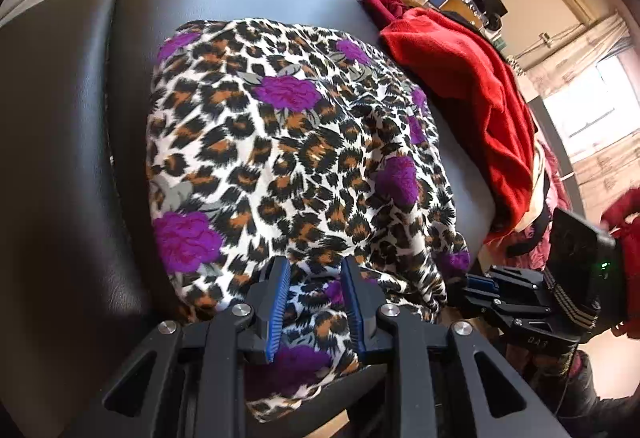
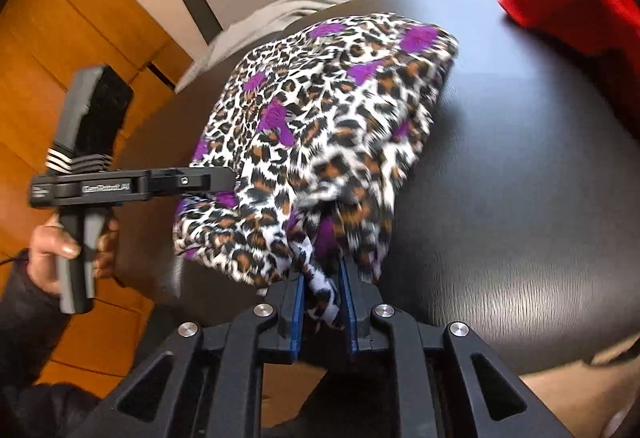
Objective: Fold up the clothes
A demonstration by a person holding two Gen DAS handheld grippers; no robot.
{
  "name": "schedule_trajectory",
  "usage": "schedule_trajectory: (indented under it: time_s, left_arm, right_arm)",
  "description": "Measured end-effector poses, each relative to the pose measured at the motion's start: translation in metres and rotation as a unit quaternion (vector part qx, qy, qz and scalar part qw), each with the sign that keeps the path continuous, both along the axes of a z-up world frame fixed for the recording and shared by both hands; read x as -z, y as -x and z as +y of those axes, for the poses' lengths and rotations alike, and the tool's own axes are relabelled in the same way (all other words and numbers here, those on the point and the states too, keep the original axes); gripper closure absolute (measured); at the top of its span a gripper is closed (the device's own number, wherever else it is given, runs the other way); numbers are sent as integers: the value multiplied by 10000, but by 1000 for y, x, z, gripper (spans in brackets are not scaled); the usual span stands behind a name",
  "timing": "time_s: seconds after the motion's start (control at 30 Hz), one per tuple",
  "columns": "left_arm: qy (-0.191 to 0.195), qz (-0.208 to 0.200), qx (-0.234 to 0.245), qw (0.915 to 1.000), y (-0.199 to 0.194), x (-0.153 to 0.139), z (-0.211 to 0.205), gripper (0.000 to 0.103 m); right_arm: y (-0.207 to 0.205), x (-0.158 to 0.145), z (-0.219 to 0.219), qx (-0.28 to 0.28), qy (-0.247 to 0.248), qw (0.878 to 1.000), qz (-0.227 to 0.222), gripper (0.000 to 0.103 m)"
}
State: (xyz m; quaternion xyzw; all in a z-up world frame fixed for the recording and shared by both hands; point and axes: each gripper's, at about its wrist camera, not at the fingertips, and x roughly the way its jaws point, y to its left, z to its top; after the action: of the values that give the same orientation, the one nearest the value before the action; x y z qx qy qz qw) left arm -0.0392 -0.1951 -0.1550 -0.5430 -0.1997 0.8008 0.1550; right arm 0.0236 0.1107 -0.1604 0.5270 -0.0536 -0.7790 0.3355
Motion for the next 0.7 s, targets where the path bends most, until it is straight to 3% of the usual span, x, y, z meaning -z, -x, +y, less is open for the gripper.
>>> schedule_trajectory:
  time_s: [0.2,0.23,0.3,0.5,0.53,0.6,0.7]
  left_arm:
    - [-38,307,-101,9995,-22,-16,-14,77]
    - [-18,373,-87,9993,-25,-18,-15,77]
    - [-67,469,-34,9989,-26,-20,-16,77]
    - [-133,528,249,9982,-27,-18,-4,77]
    - [-72,503,297,9983,-27,-16,-2,77]
    - [113,405,340,9985,-29,-10,1,77]
    - [289,151,515,9981,-36,2,-1,77]
  right_arm:
    - [-6,-16,29,334,129,9993,95,80]
    - [-4,-21,31,425,207,9988,128,77]
    - [2,-28,31,569,342,9976,183,59]
    - [12,-32,-7,206,626,9976,225,58]
    - [13,-26,-18,96,473,9987,187,61]
    - [19,-16,-33,91,146,9998,75,98]
    - [15,-29,-38,-38,703,9975,112,99]
